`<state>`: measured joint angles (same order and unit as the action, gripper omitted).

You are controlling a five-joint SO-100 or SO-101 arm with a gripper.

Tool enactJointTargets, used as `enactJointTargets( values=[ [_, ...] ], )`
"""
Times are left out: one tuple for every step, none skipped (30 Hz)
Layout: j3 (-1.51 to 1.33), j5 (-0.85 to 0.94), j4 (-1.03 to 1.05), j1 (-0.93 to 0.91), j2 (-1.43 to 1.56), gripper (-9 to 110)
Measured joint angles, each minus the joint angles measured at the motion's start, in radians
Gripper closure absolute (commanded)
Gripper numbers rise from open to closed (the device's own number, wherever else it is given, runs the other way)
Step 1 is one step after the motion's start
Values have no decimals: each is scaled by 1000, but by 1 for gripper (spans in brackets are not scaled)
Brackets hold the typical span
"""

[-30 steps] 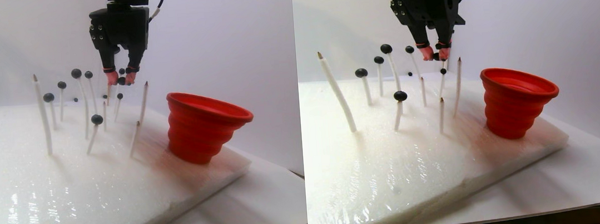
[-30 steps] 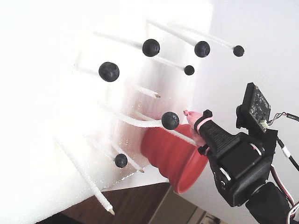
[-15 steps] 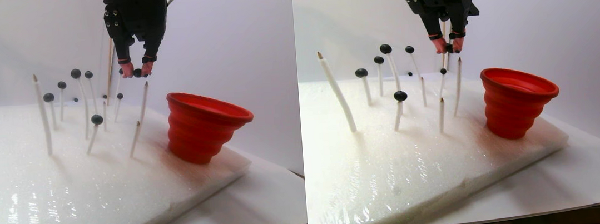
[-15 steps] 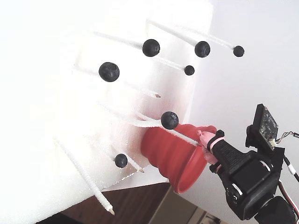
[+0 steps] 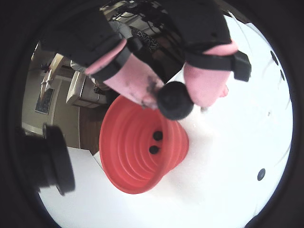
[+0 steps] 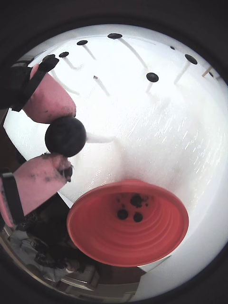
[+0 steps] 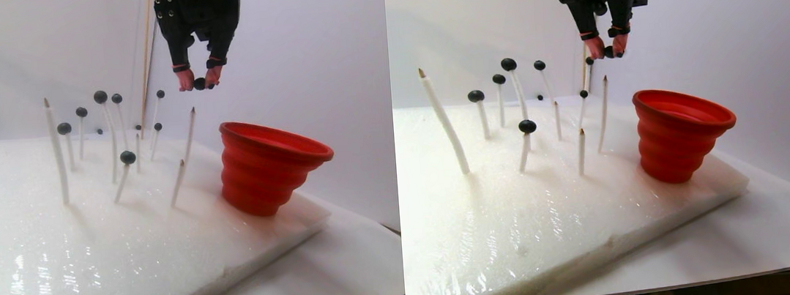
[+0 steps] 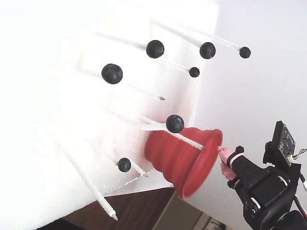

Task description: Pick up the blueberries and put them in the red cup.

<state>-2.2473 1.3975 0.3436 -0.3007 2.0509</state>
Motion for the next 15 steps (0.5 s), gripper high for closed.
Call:
enactJointTargets(
  values=[
    [0, 0, 0, -8, 0, 91],
    [0, 0, 6, -15, 0, 91],
    [0, 0, 12, -25, 0, 91],
    [0, 0, 14, -32, 0, 91],
    [0, 0, 14, -40, 0, 91],
    [0, 0, 15, -48, 2, 91],
    [0, 0, 15, -55, 2, 91],
    [0, 0, 15, -63, 2, 91],
    [0, 0, 15, -69, 2, 91],
    [0, 0, 15, -77, 2, 91],
    [0, 0, 15, -83, 2, 91],
    [0, 2, 15, -89, 2, 91],
    [0, 3, 15, -97, 2, 91],
    [0, 2, 15, -101, 2, 91],
    [0, 2, 15, -107, 0, 91]
  ],
)
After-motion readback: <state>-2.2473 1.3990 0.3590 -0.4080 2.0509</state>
